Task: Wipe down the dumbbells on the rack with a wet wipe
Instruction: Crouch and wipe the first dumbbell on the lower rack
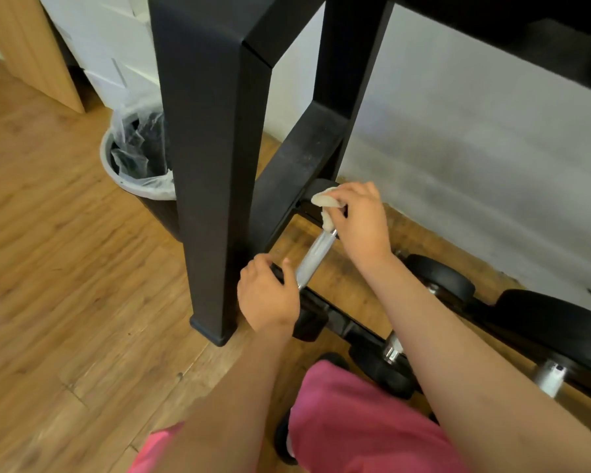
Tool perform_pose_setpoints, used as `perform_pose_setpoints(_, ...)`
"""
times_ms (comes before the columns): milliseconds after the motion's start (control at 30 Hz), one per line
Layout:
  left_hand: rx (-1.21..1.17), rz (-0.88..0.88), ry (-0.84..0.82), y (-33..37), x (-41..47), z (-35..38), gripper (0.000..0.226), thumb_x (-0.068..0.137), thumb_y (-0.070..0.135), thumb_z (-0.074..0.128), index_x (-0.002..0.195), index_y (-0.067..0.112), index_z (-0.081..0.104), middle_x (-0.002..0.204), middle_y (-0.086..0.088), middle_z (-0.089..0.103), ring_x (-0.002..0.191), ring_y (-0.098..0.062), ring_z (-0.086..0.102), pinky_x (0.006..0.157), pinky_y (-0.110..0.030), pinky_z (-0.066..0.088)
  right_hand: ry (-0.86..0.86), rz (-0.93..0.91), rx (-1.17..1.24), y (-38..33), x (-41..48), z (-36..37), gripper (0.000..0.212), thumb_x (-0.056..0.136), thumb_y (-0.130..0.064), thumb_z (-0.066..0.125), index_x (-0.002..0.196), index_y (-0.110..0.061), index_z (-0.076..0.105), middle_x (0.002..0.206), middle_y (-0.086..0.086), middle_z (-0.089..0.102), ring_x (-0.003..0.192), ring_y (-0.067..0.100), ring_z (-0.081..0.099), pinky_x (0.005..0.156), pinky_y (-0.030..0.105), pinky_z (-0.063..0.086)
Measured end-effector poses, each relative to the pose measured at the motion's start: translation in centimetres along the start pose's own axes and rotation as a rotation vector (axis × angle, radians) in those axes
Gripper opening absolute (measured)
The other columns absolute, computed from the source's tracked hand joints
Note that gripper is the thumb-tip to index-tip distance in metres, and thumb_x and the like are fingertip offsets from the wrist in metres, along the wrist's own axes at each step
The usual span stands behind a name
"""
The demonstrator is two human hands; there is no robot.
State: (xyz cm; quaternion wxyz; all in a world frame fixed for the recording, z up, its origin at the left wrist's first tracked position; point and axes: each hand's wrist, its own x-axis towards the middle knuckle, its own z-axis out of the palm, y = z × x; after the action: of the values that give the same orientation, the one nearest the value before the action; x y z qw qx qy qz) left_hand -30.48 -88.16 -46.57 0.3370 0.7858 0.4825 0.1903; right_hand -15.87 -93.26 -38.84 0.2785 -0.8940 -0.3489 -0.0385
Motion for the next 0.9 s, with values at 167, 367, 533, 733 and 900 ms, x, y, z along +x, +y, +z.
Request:
perform_pose_setpoints(167, 0.067, 0.005, 0.010, -0.3, 0.2, 0.5, 0.025, 0.093, 0.037, 0.046, 0.103, 0.018, 0.060, 0.100, 0.001, 0.062, 0.100, -0.018, 0.056, 0.085, -0.042, 0.049, -0.013, -0.137, -0.117, 1.9, -0.4, -0.4, 0.025, 0.085, -0.007, 0.070, 0.109, -0.005, 0.071, 0.114, 0.009, 0.064, 0.110, 0.026, 0.052, 0.093, 0.031, 0.046)
perform_pose_setpoints(367, 0.088, -0.012, 0.008, 0.2, 0.0, 0.4, 0.022, 0.093, 0.036, 0.044, 0.099, 0.021, 0.059, 0.099, 0.003, 0.060, 0.099, -0.017, 0.055, 0.082, -0.042, 0.051, 0.046, -0.122, -0.012, 2.4, -1.7, -0.6, 0.025, 0.077, 0.005, 0.071, 0.101, -0.001, 0.072, 0.109, 0.011, 0.064, 0.106, 0.026, 0.055, 0.091, 0.027, 0.044)
perform_pose_setpoints(533, 0.092, -0.022, 0.017, 0.2, -0.1, 0.3, 0.017, 0.094, 0.033, 0.048, 0.099, 0.021, 0.060, 0.100, 0.002, 0.059, 0.098, -0.017, 0.056, 0.079, -0.039, 0.049, -0.014, -0.145, -0.036, 3.0, -1.8, -0.6, 0.027, 0.075, 0.006, 0.074, 0.101, -0.002, 0.072, 0.107, 0.010, 0.064, 0.105, 0.026, 0.056, 0.091, 0.029, 0.047)
perform_pose_setpoints(733, 0.078, -0.051, 0.020, 0.2, -0.1, 0.4, 0.019, 0.092, 0.035, 0.045, 0.095, 0.023, 0.059, 0.096, 0.007, 0.054, 0.093, -0.015, 0.054, 0.073, -0.031, 0.041, 0.140, 0.319, 0.256, 7.4, -8.6, -2.3, 0.014, 0.083, 0.001, 0.069, 0.091, -0.010, 0.067, 0.096, -0.003, 0.062, 0.091, 0.008, 0.059, 0.075, 0.005, 0.040)
perform_pose_setpoints(900, 0.075, -0.093, 0.021, 0.6, -0.1, 0.3, 0.013, 0.093, 0.033, 0.049, 0.099, 0.025, 0.058, 0.096, 0.007, 0.053, 0.085, -0.015, 0.053, 0.070, -0.030, 0.038, 0.160, 0.810, 0.721, 4.7, -9.0, 1.3, 0.006, 0.090, -0.019, 0.066, 0.089, -0.021, 0.062, 0.090, -0.008, 0.066, 0.087, 0.005, 0.064, 0.082, 0.027, 0.054)
